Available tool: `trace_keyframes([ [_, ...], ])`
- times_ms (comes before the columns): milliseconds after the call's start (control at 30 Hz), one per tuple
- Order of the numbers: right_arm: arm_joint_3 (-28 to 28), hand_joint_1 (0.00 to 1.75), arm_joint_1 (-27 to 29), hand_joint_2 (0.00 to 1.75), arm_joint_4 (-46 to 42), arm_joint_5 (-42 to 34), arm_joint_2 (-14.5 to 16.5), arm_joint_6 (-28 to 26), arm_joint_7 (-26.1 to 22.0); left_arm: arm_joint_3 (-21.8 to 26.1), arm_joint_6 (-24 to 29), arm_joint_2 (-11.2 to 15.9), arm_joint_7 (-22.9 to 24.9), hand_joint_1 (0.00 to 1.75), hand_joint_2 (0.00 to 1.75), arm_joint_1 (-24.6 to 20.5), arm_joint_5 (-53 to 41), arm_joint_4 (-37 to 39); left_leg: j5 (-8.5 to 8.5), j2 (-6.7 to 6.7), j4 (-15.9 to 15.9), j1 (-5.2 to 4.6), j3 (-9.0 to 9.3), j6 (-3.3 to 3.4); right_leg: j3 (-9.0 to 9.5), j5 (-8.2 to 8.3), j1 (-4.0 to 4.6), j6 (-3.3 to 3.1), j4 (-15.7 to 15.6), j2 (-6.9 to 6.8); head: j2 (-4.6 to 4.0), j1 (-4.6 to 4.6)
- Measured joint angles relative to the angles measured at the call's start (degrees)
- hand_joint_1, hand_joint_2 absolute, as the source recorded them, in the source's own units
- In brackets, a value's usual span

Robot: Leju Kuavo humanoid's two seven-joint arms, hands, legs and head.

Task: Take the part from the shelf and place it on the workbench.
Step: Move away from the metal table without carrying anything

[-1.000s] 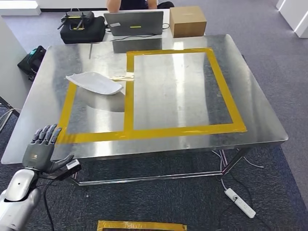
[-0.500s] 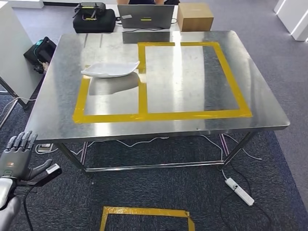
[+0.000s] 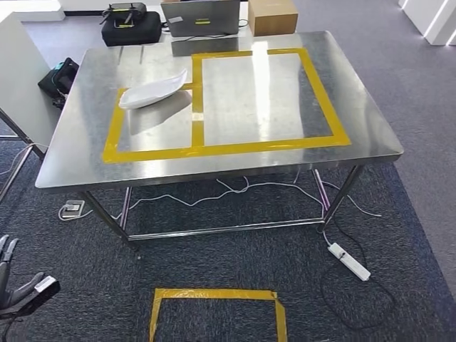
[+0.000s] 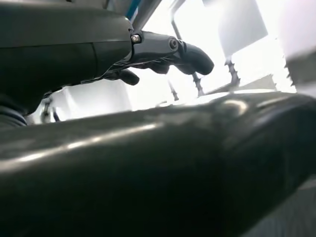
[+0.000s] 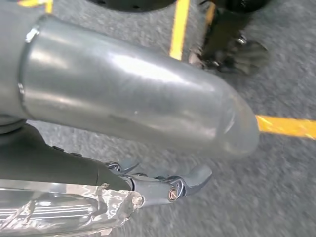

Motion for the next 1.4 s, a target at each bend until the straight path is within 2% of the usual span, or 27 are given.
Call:
trace_keyframes([
  [33,-0.2,0.0,0.0,0.0,0.0,-0.1,0.0,0.0,0.2,1.6,0.2,-0.9,-1.4,0.0,0.0,0.1,0.8,2.3,0.86,0.0,1.5,0.03,0.49,-0.08,-1.12,0.74,-0.01,0.11,0.2,-0.01,0.0,-0.02],
  [67,-0.3,0.0,0.0,0.0,0.0,-0.2,0.1,0.0,0.3,3.1,0.4,-1.7,-2.6,0.0,0.0,0.1,1.4,4.4,2.58,0.0,1.1,0.1,1.83,-0.13,-2.25,1.42,-0.05,0.26,0.5,-0.01,0.0,-0.03],
  [100,-0.5,0.0,0.1,0.0,0.0,-0.2,0.2,0.0,0.4,4.5,0.7,-2.5,-3.6,0.0,0.0,0.2,1.8,6.3,4.22,0.0,-1.1,0.22,4.13,-0.21,-3.34,2.03,-0.08,0.47,0.8,0.0,0.0,-0.03],
  [133,-0.7,0.0,0.1,0.0,0.0,-0.3,0.3,-0.1,0.5,5.6,1.0,-3.2,-4.2,0.0,0.0,0.2,1.9,7.7,4.67,0.0,-4.8,0.35,7.29,-0.3,-4.25,2.48,0.0,0.73,1.2,0.01,0.01,-0.06],
  [200,-1.0,0.0,0.0,0.0,0.0,-0.3,0.3,-0.1,0.5,7.5,0.9,-4.4,-4.7,0.0,0.0,-0.3,2.4,10.2,2.99,-0.12,-12.7,0.4,12.81,0.3,-5.38,3.19,0.26,1.3,1.9,-0.06,0.01,0.04],
  [233,-1.1,0.0,-0.1,0.0,0.0,-0.3,0.3,-0.2,0.7,8.5,0.3,-5.1,-5.1,0.0,0.0,-0.6,3.2,11.8,1.99,-0.17,-14.9,0.27,14.21,0.82,-5.57,3.53,0.34,1.53,2.1,-0.12,0.01,0.08],
  [300,-1.5,0.0,-0.1,0.0,0.0,-0.6,0.3,-0.3,1.0,11.3,-2.3,-7.0,-5.7,0.0,0.0,-1.2,6.1,16.0,1.98,-0.06,-15.7,0.04,14.08,2.13,-5.75,4.08,0.07,2.1,2.2,-0.18,0.01,0.15],
  [333,-1.7,0.0,0.0,0.0,0.0,-0.8,0.3,-0.4,1.3,13.0,-3.9,-8.2,-5.4,0.0,0.0,-1.5,7.8,18.4,2.33,0.04,-15.6,-0.04,13.78,2.67,-6.12,3.48,-0.12,2.42,2.7,-0.18,0.01,0.14],
  [400,-2.2,0.0,0.2,0.0,0.0,-1.2,0.4,-0.6,1.6,16.2,-7.5,-11.1,-2.8,0.0,0.0,-1.7,10.3,23.1,3.25,0.22,-15.6,-0.09,12.91,3.61,-8.03,-0.28,-0.36,3.03,7.3,-0.15,0.01,0.31],
  [467,-2.9,0.0,0.3,0.0,0.0,-1.7,0.7,-0.8,1.7,19.3,-11.2,-14.4,2.1,0.0,0.0,-1.7,11.8,27.1,4.22,0.23,-15.5,-0.25,11.73,4.04,-10.61,-5.23,-0.44,3.39,15.4,-0.14,0.0,0.51],
  [500,-3.2,0.0,0.4,0.0,0.0,-1.9,0.8,-1.0,1.7,20.5,-12.4,-16.0,4.4,0.0,0.0,-1.6,12.1,28.7,4.64,0.23,-15.5,-0.34,11.17,4.1,-11.17,-6.63,-0.46,3.46,18.3,-0.14,0.0,0.52],
  [533,-3.4,0.0,0.4,0.0,0.0,-2.0,0.9,-1.1,1.7,21.6,-13.2,-17.5,6.1,0.0,0.0,-1.6,12.3,30.0,5.02,0.19,-15.5,-0.42,10.71,4.1,-10.65,-6.98,-0.46,3.43,19.1,-0.14,0.0,0.53],
  [567,-3.7,0.0,0.4,0.0,0.0,-2.1,1.0,-1.2,1.7,22.4,-13.7,-18.7,7.2,0.0,0.0,-1.6,12.4,31.1,5.31,0.13,-15.5,-0.47,10.37,4.05,-8.84,-6.27,-0.45,3.3,17.3,-0.13,0.0,0.54],
  [667,-4.2,0.0,0.1,0.0,0.0,-2.1,1.1,-1.7,1.7,24.5,-15.9,-21.3,11.6,0.0,0.0,-1.9,12.8,33.3,5.86,0.02,-15.3,-0.65,9.95,3.62,-0.09,-2.87,-0.39,2.73,4.8,-0.11,0.0,0.57],
  [700,-4.3,0.0,0.0,0.0,0.0,-2.1,1.2,-1.9,1.7,25.1,-16.7,-22.0,13.5,0.0,0.0,-2.0,13.0,33.8,5.94,0.04,-15.2,-0.82,9.82,3.53,1.6,-2.38,-0.42,2.76,2.0,-0.07,0.0,0.51],
  [733,-4.4,0.0,0.0,0.0,0.0,-2.1,1.4,-2.1,1.7,25.7,-17.2,-22.7,15.3,0.0,0.0,-2.1,13.2,34.2,6.07,0.07,-15.1,-0.99,9.64,3.72,2.19,-2.35,-0.45,2.9,0.8,-0.03,0.0,0.48],
  [867,-4.8,0.0,0.3,0.0,0.0,-1.9,1.9,-2.8,1.7,27.1,-17.3,-25.4,17.9,0.0,0.0,-2.3,12.5,35.2,7.01,0.02,-15.3,-1.14,8.97,4.42,1.74,-1.49,-0.52,3.16,0.3,-0.11,0.0,0.43],
  [933,-4.9,0.0,0.3,0.0,0.0,-1.6,2.1,-2.9,1.7,27.3,-16.8,-26.5,17.6,0.0,0.0,-2.5,11.5,35.5,8.49,0.06,-17.0,-0.96,9.25,4.8,1.64,-0.68,-0.44,3.43,-0.4,-0.15,0.0,0.4],
  [1000,-5.0,0.0,0.4,0.0,0.0,-1.2,2.2,-2.9,1.6,27.4,-15.8,-27.4,16.5,0.0,0.0,-2.8,11.0,35.7,10.48,0.22,-19.5,-0.4,9.72,5.02,0.74,-2.26,-0.31,3.79,0.9,-0.08,0.0,0.49],
  [1100,-5.0,0.0,0.5,0.0,0.0,-0.8,2.2,-2.6,1.4,27.6,-14.3,-28.0,14.6,0.0,0.0,-3.1,10.9,35.8,11.98,0.3,-20.5,0.46,8.75,3.97,-3.1,-8.39,-1.11,4.88,10.7,0.01,0.0,0.63],
  [1133,-5.0,0.0,0.5,0.0,0.0,-0.7,2.2,-2.6,1.3,27.7,-14.0,-28.2,14.1,0.0,0.0,-3.1,10.9,35.9,12.32,0.31,-20.4,0.78,8.19,3.46,-3.84,-9.39,-1.57,5.43,13.2,0.0,0.0,0.63],
  [1167,-5.0,0.0,0.6,0.0,0.0,-0.7,2.2,-2.6,1.2,27.8,-13.8,-28.3,13.8,0.0,0.0,-3.2,10.9,35.9,12.68,0.31,-20.1,1.19,7.58,2.9,-3.49,-9.3,-2.08,6.06,13.6,-0.02,0.0,0.62],
  [1200,-5.0,0.0,0.6,0.0,0.0,-0.7,2.2,-2.6,1.2,27.9,-13.7,-28.5,13.5,0.0,0.0,-3.2,10.9,35.9,13.01,0.29,-19.7,1.76,6.83,2.26,-1.93,-8.21,-2.64,6.82,11.6,-0.04,0.0,0.62],
  [1267,-5.0,0.0,0.5,0.0,0.1,-0.7,2.4,-2.6,1.1,28.0,-13.5,-28.6,13.3,0.0,0.0,-3.3,10.9,35.9,13.39,0.17,-18.0,2.87,5.04,0.65,2.26,-5.69,-3.7,8.71,4.6,0.15,0.01,0.78],
  [1300,-5.0,0.0,0.4,0.0,0.1,-0.6,2.6,-2.6,0.9,28.0,-13.4,-28.5,13.3,0.0,0.0,-3.3,10.9,35.9,13.35,0.09,-17.0,3.2,4.25,-0.17,3.16,-4.96,-3.97,8.84,2.4,0.34,0.0,0.96],
  [1333,-5.0,0.0,0.3,0.0,0.1,-0.6,2.7,-2.6,0.9,28.1,-13.3,-28.5,13.2,0.0,0.0,-3.3,10.9,35.9,13.41,0.03,-16.3,3.31,3.73,-0.8,3.12,-4.74,-4.08,8.32,1.7,0.54,0.0,0.95],
  [1400,-5.0,0.0,0.3,0.0,0.0,-0.6,2.8,-2.6,0.8,28.1,-13.3,-28.5,13.1,0.0,0.0,-3.2,10.8,36.0,14.0,-0.01,-16.4,3.33,3.46,-1.36,1.55,-4.38,-3.81,5.96,3.2,0.71,-0.03,0.45],
])
